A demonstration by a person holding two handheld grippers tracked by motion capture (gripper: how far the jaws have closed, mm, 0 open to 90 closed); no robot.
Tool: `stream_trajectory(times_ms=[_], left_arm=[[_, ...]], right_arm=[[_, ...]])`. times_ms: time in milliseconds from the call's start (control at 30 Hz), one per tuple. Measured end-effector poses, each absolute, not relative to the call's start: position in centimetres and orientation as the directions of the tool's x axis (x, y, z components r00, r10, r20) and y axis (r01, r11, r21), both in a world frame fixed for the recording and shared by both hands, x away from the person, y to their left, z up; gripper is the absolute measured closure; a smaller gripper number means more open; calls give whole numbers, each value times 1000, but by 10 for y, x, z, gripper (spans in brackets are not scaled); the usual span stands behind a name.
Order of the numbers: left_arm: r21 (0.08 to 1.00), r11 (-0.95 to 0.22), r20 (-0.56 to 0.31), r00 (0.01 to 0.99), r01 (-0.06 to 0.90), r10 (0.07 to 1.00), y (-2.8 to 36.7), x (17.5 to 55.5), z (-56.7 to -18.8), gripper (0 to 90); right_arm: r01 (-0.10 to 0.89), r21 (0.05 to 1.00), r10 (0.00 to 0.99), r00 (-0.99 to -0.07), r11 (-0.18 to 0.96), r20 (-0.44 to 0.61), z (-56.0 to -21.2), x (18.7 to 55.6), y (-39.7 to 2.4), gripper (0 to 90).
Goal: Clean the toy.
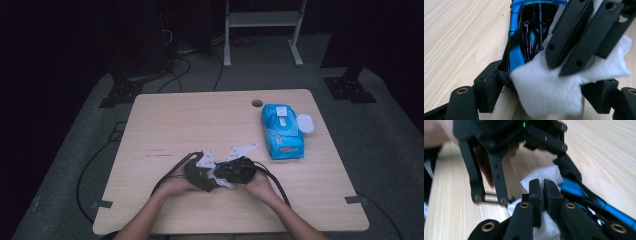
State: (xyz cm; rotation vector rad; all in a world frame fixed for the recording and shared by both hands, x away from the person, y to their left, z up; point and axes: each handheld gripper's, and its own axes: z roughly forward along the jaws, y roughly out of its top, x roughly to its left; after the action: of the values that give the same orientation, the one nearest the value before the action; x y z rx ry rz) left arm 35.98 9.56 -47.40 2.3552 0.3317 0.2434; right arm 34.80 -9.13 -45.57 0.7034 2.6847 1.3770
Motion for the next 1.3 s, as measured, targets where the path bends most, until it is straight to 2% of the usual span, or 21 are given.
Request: stream_trajectory(times_ms=[133, 333, 467, 600, 667, 833, 967, 1167, 1300], left_arm=[[700, -694, 73, 949, 170, 306, 96, 361, -475, 241], [700, -694, 73, 948, 172, 309, 95, 360, -475, 241], [700, -695, 76, 949, 168, 306, 95, 361, -474, 241], [700, -694, 76, 949, 167, 305, 95, 361, -475, 241], [699, -696, 77, 950, 166, 303, 95, 361, -474, 241], [694, -701, 81, 950, 165, 303, 94, 361, -474, 240], [697, -697, 75, 950, 167, 303, 95, 361, -474, 241], [701, -692, 67, 949, 174, 307, 95, 362, -475, 241], [696, -698, 71, 950, 171, 303, 95, 362, -474, 240]], right_arm=[[342, 767, 442, -893, 543, 86, -450, 343, -105, 843], [383, 789, 509, -854, 480, 105, -450, 348, -130, 844], [379, 783, 536, -842, 493, 69, -450, 349, -145, 844], [406, 752, 615, -789, 519, 2, -454, 355, -172, 843], [438, 754, 636, -771, 489, 36, -455, 359, -176, 843], [424, 789, 613, -786, 444, 77, -453, 371, -155, 843], [404, 783, 610, -791, 473, 39, -454, 381, -143, 842], [487, 771, 686, -722, 411, 91, -462, 388, -181, 842], [523, 769, 683, -713, 369, 157, -469, 380, -198, 841]])
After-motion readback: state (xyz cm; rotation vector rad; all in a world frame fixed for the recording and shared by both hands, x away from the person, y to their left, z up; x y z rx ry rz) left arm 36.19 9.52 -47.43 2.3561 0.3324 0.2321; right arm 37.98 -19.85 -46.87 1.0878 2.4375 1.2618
